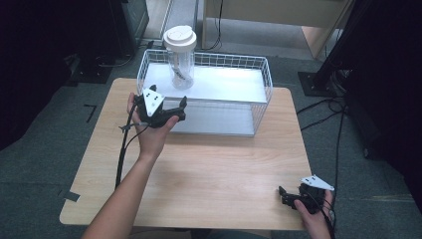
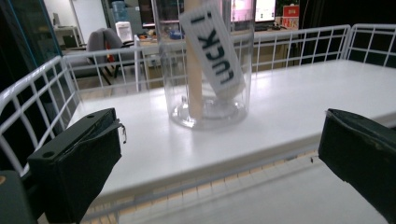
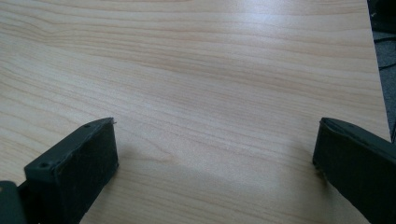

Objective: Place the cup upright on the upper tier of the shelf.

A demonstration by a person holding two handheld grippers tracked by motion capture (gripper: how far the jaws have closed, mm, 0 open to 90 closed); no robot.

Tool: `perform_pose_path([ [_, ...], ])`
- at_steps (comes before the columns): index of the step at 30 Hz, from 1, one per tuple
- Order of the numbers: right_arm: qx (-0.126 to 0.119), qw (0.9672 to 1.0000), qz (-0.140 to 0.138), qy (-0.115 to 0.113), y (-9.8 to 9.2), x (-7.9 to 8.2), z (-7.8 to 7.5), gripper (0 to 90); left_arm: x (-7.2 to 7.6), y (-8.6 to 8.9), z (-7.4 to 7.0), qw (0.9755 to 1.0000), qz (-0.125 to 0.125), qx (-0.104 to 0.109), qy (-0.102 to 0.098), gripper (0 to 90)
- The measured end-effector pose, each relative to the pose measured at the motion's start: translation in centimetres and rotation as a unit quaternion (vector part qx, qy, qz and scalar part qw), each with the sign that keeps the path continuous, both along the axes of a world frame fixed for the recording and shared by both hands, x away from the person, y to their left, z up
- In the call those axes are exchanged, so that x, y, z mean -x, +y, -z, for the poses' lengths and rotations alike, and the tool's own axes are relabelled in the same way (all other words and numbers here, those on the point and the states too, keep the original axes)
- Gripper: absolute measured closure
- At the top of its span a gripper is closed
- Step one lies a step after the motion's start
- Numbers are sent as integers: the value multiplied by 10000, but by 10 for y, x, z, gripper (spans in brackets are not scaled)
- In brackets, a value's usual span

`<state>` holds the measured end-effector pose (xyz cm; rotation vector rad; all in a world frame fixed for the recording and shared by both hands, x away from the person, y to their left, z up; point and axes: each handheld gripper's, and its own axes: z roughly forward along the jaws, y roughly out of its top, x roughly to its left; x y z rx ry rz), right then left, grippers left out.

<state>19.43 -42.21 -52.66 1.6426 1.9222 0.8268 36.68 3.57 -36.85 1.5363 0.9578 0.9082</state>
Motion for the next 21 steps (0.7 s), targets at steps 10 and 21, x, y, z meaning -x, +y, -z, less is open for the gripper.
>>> perform_pose_path([
  [10, -3, 10000, 1, 0, 0, 0, 0, 0, 30, 21, 35, 9996, -203, -171, 133, 0],
  [21, 4, 10000, 0, 1, 0, 0, 0, 0, 50, 49, 72, 9971, -383, -381, 534, 0],
])
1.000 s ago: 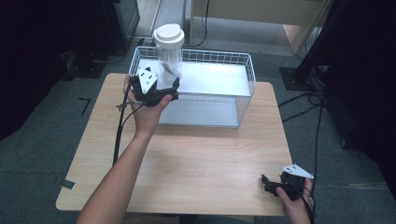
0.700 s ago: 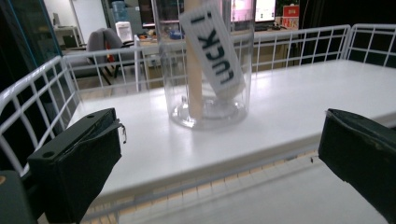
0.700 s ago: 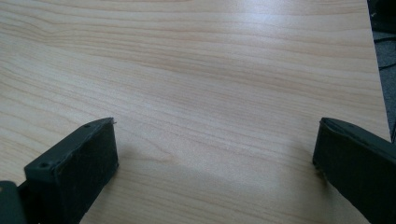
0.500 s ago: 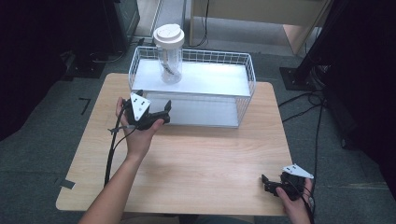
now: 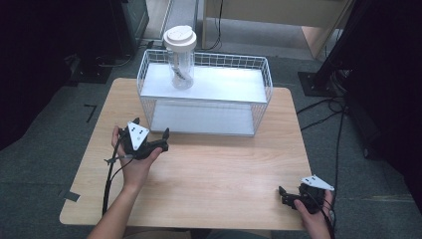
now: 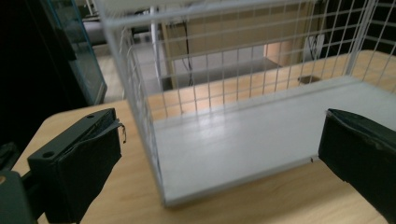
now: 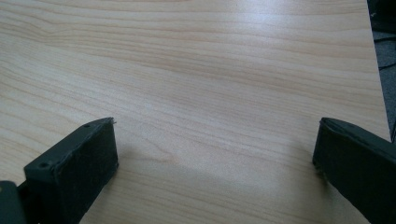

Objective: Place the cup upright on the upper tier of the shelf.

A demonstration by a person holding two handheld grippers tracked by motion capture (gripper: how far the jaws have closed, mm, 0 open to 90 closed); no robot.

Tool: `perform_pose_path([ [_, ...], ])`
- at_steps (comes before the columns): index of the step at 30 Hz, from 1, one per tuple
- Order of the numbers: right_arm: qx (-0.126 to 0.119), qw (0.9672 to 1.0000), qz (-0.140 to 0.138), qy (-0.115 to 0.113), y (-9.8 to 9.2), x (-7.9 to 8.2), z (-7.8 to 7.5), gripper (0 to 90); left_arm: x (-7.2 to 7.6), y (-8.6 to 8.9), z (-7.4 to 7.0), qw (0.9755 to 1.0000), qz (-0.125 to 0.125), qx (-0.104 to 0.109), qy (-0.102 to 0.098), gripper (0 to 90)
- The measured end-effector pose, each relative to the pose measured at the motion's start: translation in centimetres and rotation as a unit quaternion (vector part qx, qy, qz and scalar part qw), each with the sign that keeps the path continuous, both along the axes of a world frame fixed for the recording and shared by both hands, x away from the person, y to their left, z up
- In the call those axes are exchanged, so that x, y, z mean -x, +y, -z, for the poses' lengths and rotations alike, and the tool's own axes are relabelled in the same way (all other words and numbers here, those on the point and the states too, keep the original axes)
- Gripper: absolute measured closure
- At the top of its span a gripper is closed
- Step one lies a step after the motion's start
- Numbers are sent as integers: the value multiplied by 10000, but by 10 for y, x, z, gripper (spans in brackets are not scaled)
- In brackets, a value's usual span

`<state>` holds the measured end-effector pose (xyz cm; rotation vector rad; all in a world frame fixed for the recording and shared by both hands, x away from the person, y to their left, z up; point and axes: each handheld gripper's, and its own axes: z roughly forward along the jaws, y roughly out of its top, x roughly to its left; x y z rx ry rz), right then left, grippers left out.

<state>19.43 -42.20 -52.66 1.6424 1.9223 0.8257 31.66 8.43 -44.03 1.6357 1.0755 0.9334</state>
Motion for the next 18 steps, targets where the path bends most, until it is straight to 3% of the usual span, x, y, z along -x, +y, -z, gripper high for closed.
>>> perform_pose_path([
  [10, 0, 10000, 0, -1, 0, 0, 0, 0, 17, 29, 26, 9988, -262, -135, 396, 0],
  [14, 2, 10000, -3, -1, 0, 0, 0, 0, 27, 46, 38, 9969, -409, -129, 666, 0],
  [18, 0, 10000, 1, -2, 0, 0, 0, 0, 36, 56, 49, 9944, -475, -367, 872, 0],
])
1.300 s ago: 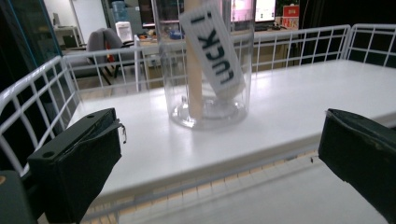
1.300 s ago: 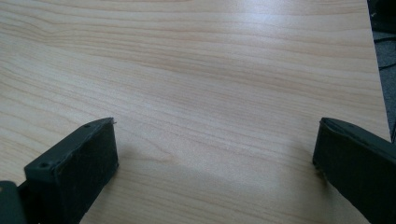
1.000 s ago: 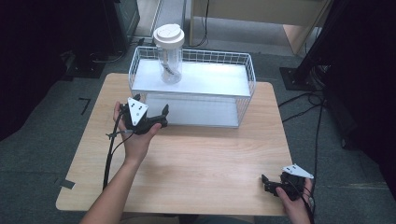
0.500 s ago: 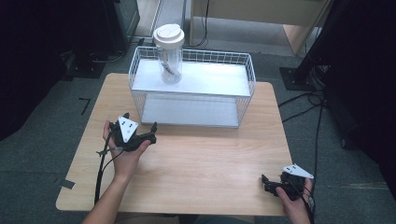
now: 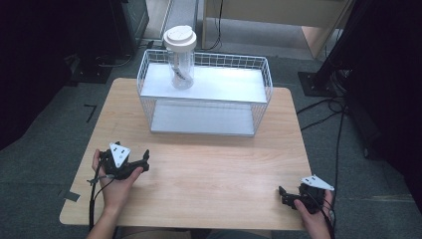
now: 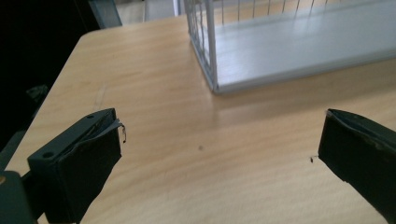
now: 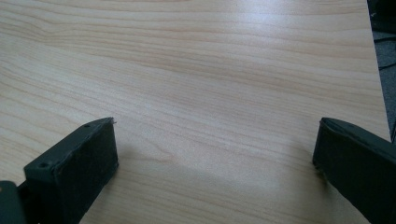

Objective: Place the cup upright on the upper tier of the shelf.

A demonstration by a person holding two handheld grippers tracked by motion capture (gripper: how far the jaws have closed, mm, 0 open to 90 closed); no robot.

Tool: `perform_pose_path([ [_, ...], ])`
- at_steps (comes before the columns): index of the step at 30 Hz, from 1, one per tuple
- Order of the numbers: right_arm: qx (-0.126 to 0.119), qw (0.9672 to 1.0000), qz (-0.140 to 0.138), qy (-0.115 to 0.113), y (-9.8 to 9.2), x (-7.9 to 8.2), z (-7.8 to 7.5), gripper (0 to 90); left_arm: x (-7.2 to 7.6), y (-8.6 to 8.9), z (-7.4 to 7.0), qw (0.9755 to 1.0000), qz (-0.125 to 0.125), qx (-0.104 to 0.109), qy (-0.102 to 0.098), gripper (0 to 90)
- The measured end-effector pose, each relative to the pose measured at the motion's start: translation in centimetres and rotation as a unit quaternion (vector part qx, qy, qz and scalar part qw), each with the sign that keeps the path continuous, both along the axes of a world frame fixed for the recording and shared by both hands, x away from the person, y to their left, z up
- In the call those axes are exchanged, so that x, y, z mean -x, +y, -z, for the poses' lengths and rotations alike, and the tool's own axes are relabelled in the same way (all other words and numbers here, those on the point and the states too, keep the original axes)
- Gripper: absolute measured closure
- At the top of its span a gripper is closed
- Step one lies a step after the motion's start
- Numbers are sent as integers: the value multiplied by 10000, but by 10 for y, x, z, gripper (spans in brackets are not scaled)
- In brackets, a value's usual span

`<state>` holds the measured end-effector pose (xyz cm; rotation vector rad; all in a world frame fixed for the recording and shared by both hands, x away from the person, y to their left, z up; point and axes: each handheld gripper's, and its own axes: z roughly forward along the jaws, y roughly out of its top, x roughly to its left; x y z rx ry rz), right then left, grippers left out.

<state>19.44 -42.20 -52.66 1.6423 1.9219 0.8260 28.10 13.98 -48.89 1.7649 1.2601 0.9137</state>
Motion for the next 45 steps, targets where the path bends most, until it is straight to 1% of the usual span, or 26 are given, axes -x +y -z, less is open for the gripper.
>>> perform_pose_path([
  [4, -3, 10000, 4, 1, 0, 0, 0, 0, 7, 12, 7, 9997, -25, -22, 240, 0],
  [5, -3, 10000, 4, 1, 0, 0, 0, 0, 7, 12, 7, 9997, -25, -22, 240, 0],
  [6, -2, 10000, 3, 1, 0, 0, 0, 0, 11, 17, 10, 9993, 7, -49, 363, 0],
  [7, -2, 10000, 3, 1, 0, 0, 0, 0, 11, 17, 10, 9993, 7, -49, 363, 0],
  [8, -4, 10000, 5, 3, 0, 0, 0, 0, 15, 21, 14, 9987, 26, -115, 490, 0],
  [10, 2, 10000, 2, 8, 0, 0, 0, 0, 17, 24, 16, 9984, 30, -140, 548, 0],
  [11, -5, 10000, 9, 9, 0, 0, 0, 0, 20, 28, 20, 9978, 36, -165, 646, 0],
  [12, -2, 10000, 7, 6, 0, 0, 0, 0, 20, 28, 20, 9978, 36, -165, 646, 0],
  [14, -4, 10000, 8, 8, 0, 0, 0, 0, 25, 37, 24, 9968, 1, -128, 787, 0],
  [15, -4, 10000, 9, 7, 0, 0, 0, 0, 27, 38, 24, 9968, 11, -108, 795, 0],
  [16, -4, 10000, 8, 7, 0, 0, 0, 0, 28, 40, 24, 9964, -1, -197, 819, 0],
  [17, -4, 10000, 8, 7, 0, 0, 0, 0, 28, 40, 24, 9964, -1, -197, 819, 0],
  [18, -4, 10000, 10, 8, 0, 0, 0, 0, 31, 43, 25, 9952, -17, -353, 908, 0],
  [21, -3, 10000, 8, 7, 0, 0, 0, 0, 33, 46, 26, 9945, -20, -405, 971, 0],
  [22, -3, 10000, 9, 7, 0, 0, 0, 0, 37, 51, 27, 9931, -61, -557, 1027, 0],
  [24, -3, 10000, 9, 8, 0, 0, 0, 0, 40, 55, 28, 9923, -103, -638, 1060, 0],
  [27, -3, 10000, 10, 8, 0, 0, 0, 0, 43, 59, 28, 9916, -138, -681, 1094, 0],
  [28, -2, 10000, 8, 6, 0, 0, 0, 0, 46, 62, 29, 9899, -214, -817, 1137, 0],
  [29, -1, 10000, 8, 7, 0, 0, 0, 0, 47, 63, 29, 9896, -227, -837, 1147, 0],
  [35, -1, 10000, 7, 7, 0, 0, 0, 0, 47, 67, 29, 9895, -167, -715, 1247, 0],
  [37, -2, 10000, 8, 7, 0, 0, 0, 0, 46, 69, 29, 9891, -211, -522, 1357, 2],
  [39, -1, 10000, 6, 6, 0, 0, 0, 0, 46, 69, 29, 9886, -240, -434, 1425, 4],
  [40, -2, 10000, 7, 6, 0, 0, 0, 0, 47, 69, 29, 9897, -131, -356, 1383, 66],
  [42, -3, 10000, 6, 5, 0, 0, 0, 0, 47, 68, 29, 9898, -84, -338, 1380, 136],
  [43, -4, 10000, 6, 4, 0, 0, 0, 0, 47, 67, 29, 9901, -54, -321, 1363, 140],
  [45, -6, 10000, 5, 3, 0, 0, 0, 0, 44, 62, 29, 9894, -94, -196, 1435, 139],
])
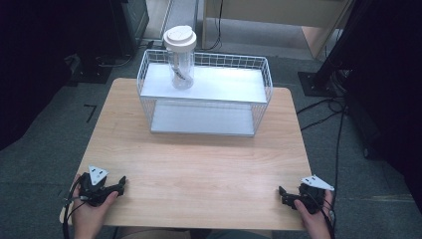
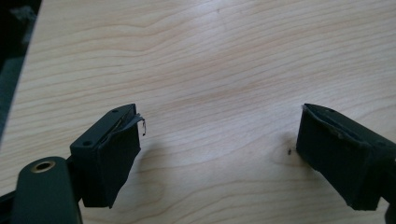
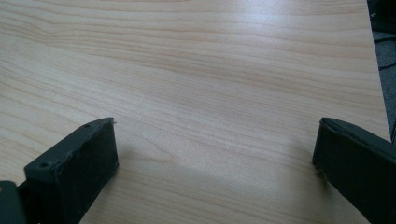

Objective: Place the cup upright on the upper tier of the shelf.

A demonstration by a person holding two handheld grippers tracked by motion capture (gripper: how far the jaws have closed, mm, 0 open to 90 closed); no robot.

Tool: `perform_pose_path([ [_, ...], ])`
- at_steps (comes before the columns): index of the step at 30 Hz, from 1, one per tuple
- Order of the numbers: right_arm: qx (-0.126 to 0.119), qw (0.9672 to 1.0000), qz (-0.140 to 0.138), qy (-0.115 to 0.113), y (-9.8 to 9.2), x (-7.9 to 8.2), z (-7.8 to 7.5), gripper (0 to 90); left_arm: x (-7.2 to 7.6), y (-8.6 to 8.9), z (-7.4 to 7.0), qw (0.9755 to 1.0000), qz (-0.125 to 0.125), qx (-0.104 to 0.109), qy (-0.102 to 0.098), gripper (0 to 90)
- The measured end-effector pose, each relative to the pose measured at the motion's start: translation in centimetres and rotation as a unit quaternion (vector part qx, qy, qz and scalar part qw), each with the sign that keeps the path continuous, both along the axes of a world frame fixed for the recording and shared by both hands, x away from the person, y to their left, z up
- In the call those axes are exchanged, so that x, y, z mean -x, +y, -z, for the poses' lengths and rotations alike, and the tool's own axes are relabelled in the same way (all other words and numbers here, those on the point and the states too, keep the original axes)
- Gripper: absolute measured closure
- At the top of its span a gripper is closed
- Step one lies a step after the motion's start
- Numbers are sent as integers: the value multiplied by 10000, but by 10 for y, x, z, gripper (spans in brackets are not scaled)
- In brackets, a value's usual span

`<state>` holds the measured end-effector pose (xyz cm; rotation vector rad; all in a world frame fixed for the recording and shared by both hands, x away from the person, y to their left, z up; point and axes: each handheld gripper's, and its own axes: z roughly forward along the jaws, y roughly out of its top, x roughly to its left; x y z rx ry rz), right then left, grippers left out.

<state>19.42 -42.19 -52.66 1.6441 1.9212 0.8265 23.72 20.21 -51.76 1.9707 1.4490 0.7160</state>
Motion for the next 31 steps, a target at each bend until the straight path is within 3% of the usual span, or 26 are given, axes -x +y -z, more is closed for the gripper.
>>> perform_pose_path([
  [10, -65, 10000, -41, -12, -2, 1, 0, 0, -1, -1, 0, 10000, 30, 39, 42, 137],
  [15, -85, 10000, -42, -9, -2, 1, 0, 0, -5, 4, 0, 9993, -25, 300, 237, 121],
  [31, -76, 10000, -41, -9, -2, 1, 0, 1, -4, 3, 0, 9993, 11, 291, 232, 118],
])
